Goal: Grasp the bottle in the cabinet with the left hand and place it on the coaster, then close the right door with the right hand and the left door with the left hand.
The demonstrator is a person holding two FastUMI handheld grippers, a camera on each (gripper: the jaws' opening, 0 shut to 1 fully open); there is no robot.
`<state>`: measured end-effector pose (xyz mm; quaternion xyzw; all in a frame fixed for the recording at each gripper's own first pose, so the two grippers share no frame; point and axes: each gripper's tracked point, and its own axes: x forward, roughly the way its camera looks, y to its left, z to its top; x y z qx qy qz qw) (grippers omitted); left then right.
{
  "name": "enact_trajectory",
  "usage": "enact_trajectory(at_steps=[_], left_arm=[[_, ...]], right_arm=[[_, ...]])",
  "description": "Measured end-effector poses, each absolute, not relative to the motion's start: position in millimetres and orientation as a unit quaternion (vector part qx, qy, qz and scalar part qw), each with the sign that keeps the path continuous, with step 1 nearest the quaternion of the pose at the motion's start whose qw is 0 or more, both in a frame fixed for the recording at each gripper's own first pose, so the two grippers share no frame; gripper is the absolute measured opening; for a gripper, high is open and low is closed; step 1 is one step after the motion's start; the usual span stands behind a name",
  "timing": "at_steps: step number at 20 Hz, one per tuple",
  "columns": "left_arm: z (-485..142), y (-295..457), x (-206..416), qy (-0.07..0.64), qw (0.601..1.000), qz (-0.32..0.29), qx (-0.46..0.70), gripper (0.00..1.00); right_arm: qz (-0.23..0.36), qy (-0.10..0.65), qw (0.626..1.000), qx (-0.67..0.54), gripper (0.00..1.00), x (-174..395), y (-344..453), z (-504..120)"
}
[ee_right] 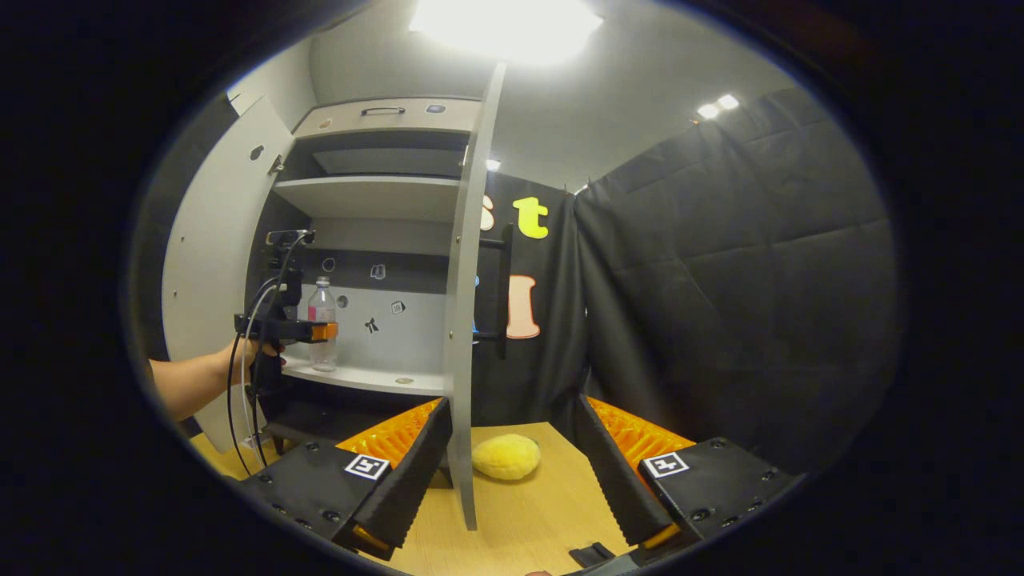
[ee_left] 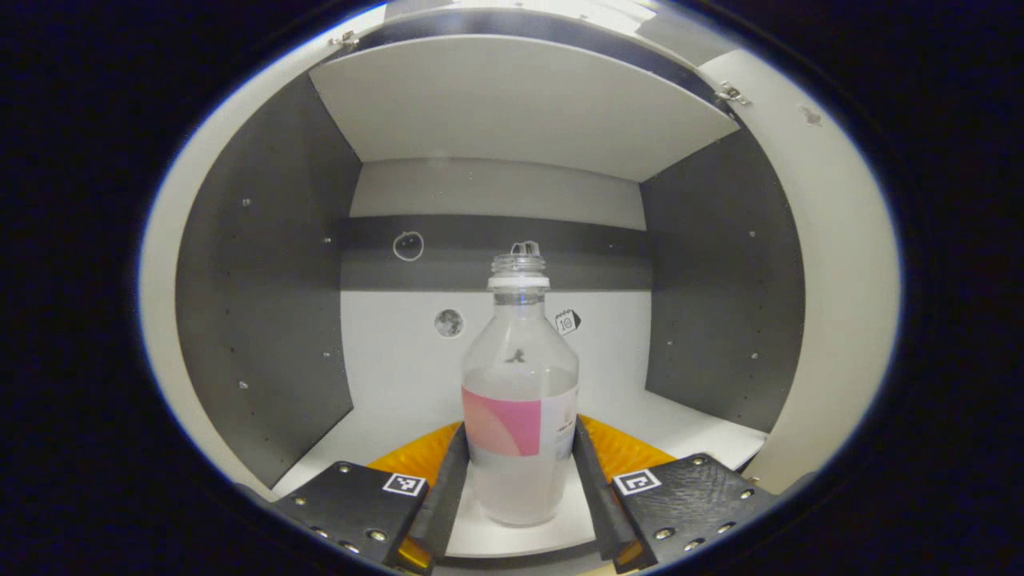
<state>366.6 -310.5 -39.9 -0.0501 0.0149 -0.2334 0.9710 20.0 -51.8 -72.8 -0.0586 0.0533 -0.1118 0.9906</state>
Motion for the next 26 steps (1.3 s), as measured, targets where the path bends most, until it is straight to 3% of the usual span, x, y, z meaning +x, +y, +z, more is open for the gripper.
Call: enact_trajectory(at_steps=[9, 18, 19, 20, 21, 23, 24, 25, 26], left_arm=[[-13, -285, 305, -0.021, 0.975, -0.215, -0.056, 0.7], [-35, -262, 233, -0.01, 0.979, -0.192, -0.062, 0.7], [-38, -259, 224, -0.009, 0.98, -0.19, -0.064, 0.77], [-41, -257, 215, -0.008, 0.98, -0.189, -0.066, 0.77], [-44, -257, 208, -0.007, 0.98, -0.188, -0.067, 0.7], [-52, -252, 190, -0.004, 0.981, -0.184, -0.065, 0.7], [-55, -250, 184, -0.002, 0.981, -0.183, -0.064, 0.77], [-60, -248, 176, -0.001, 0.982, -0.181, -0.063, 0.77], [-63, -246, 169, -0.001, 0.982, -0.178, -0.063, 0.7]], right_arm=[[-0.062, 0.051, 0.996, -0.045, 0.99, -2, -61, -73], [-0.007, 0.058, 0.998, -0.035, 0.99, -25, -68, -74], [-0.002, 0.059, 0.998, -0.035, 0.99, -28, -69, -75], [0.004, 0.06, 0.998, -0.035, 0.99, -31, -70, -75], [0.009, 0.061, 0.997, -0.036, 0.99, -34, -71, -75], [0.019, 0.062, 0.997, -0.035, 0.99, -41, -72, -75], [0.024, 0.063, 0.997, -0.034, 0.99, -44, -72, -75], [0.028, 0.063, 0.997, -0.034, 0.99, -47, -72, -76], [0.032, 0.062, 0.997, -0.034, 0.99, -50, -73, -75]])
